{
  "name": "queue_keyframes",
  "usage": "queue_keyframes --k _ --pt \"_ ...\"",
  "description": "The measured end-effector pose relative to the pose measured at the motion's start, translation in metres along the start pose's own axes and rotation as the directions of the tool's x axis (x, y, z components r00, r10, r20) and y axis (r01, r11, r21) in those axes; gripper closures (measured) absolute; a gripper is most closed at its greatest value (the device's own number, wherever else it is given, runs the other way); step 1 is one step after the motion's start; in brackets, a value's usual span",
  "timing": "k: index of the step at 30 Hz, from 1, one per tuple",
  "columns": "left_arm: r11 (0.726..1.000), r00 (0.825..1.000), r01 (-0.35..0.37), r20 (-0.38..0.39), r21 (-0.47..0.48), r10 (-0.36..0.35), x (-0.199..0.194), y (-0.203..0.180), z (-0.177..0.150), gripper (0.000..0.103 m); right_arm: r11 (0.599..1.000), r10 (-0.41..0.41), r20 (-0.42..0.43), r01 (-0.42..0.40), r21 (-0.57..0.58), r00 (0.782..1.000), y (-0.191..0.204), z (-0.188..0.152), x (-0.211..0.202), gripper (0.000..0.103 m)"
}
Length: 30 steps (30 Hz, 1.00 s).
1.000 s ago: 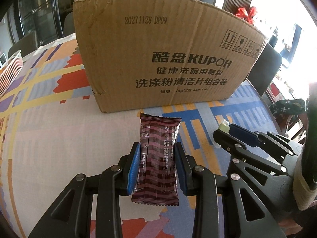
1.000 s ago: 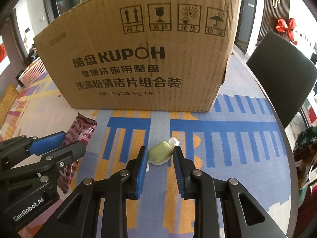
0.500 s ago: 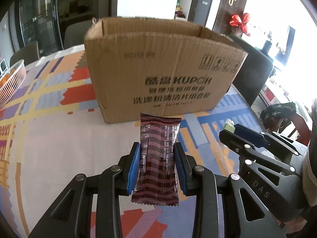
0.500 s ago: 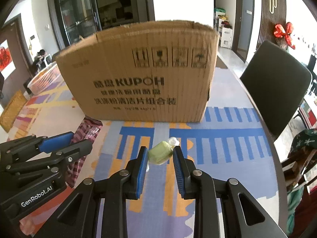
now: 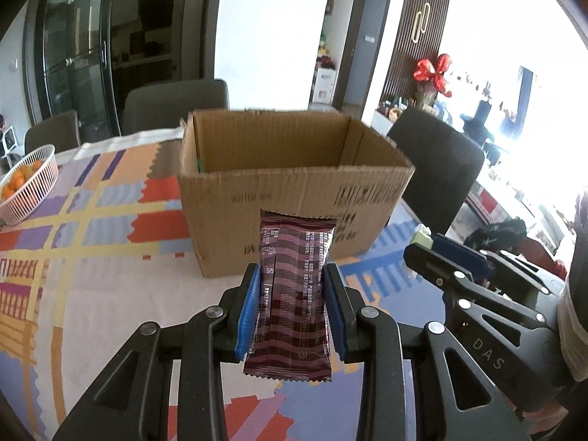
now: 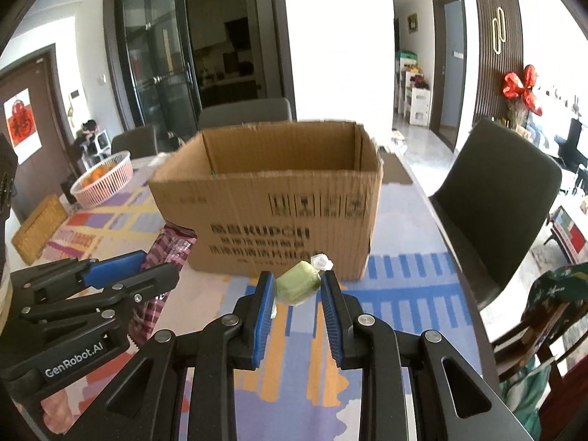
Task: Organize snacks
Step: 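Carry the sweet with the right tool into the box while the left carries the biscuit bar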
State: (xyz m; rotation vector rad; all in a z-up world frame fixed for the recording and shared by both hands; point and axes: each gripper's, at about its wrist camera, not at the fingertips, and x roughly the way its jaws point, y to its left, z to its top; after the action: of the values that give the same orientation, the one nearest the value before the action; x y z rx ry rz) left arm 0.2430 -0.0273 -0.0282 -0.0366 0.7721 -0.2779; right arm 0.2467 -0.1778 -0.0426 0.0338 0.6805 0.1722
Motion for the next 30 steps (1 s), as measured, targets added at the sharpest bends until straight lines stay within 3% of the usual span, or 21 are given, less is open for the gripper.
queue_keyframes --k 13,30 --pt "1.000 0.994 -0.006 0.105 0.025 0.003 -0.028 -0.002 0.045 0.069 1.000 0.024 0.101 -0.025 -0.001 0.995 0.003 0.039 -0.026 0.075" --pt "0.999 0.992 -0.037 0.121 0.039 0.032 -0.015 0.009 0.107 0.069 0.999 0.009 0.111 -0.004 -0.042 0.994 0.005 0.106 -0.011 0.075"
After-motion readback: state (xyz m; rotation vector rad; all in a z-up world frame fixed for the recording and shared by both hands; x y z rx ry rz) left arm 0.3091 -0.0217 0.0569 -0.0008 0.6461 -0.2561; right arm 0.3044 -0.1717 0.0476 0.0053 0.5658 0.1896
